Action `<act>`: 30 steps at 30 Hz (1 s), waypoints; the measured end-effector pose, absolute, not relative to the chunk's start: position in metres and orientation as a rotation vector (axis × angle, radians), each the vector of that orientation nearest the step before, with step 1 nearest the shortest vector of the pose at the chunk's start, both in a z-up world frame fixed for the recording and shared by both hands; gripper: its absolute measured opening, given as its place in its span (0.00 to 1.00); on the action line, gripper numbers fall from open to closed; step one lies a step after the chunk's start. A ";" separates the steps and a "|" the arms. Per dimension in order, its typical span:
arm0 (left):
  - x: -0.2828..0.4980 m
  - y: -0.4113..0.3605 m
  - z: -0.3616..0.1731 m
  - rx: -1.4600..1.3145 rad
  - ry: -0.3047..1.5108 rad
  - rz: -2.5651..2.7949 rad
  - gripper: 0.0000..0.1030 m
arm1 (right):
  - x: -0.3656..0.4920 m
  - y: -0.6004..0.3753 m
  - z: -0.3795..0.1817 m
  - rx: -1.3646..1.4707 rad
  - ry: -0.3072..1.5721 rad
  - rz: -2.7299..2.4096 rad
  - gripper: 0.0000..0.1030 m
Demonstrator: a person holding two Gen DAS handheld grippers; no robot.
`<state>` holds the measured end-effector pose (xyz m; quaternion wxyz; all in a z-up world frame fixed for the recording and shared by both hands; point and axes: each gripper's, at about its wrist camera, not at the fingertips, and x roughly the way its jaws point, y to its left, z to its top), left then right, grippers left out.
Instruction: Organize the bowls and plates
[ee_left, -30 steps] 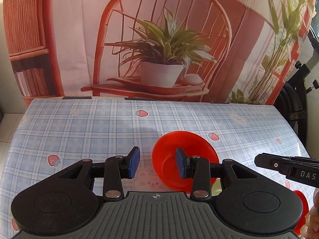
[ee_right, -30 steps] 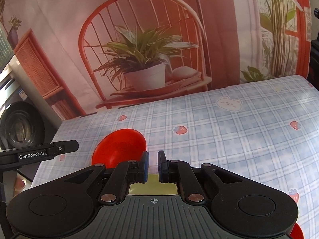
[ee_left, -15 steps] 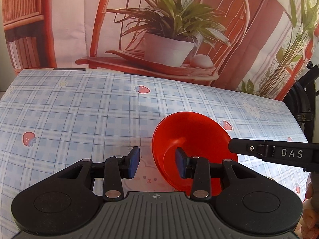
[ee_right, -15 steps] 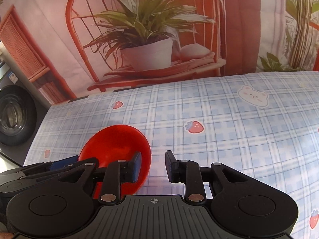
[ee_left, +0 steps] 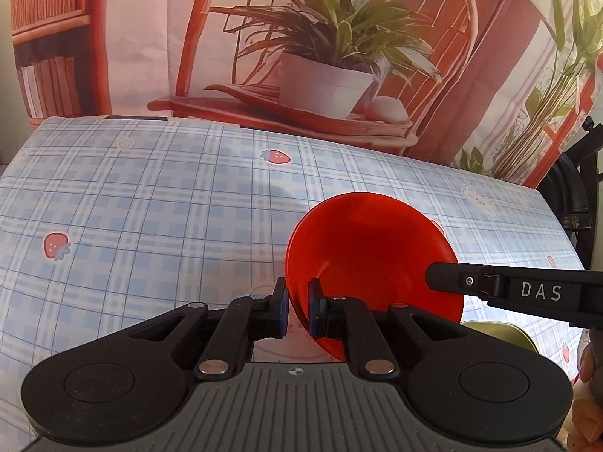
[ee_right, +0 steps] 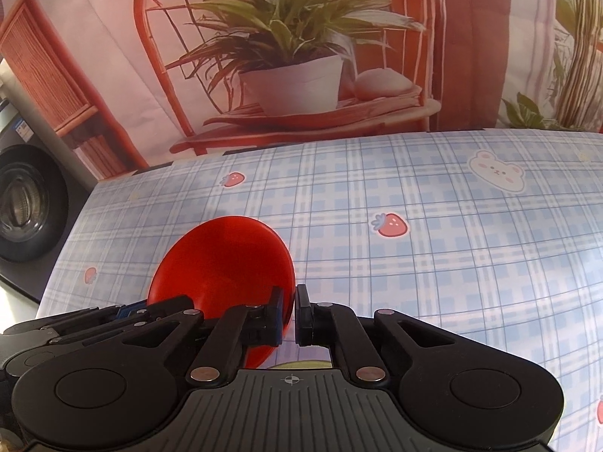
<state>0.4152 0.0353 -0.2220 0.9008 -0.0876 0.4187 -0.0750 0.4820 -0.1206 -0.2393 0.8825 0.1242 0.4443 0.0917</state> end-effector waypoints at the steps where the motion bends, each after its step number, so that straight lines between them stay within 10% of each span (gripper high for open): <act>1: 0.414 0.037 -0.220 -0.183 0.862 -0.153 0.10 | 0.481 -0.120 -0.238 0.259 0.921 0.195 0.05; 30: 0.321 -0.067 -0.119 -0.051 0.734 -0.293 0.11 | 0.352 -0.220 -0.156 0.371 0.709 0.150 0.05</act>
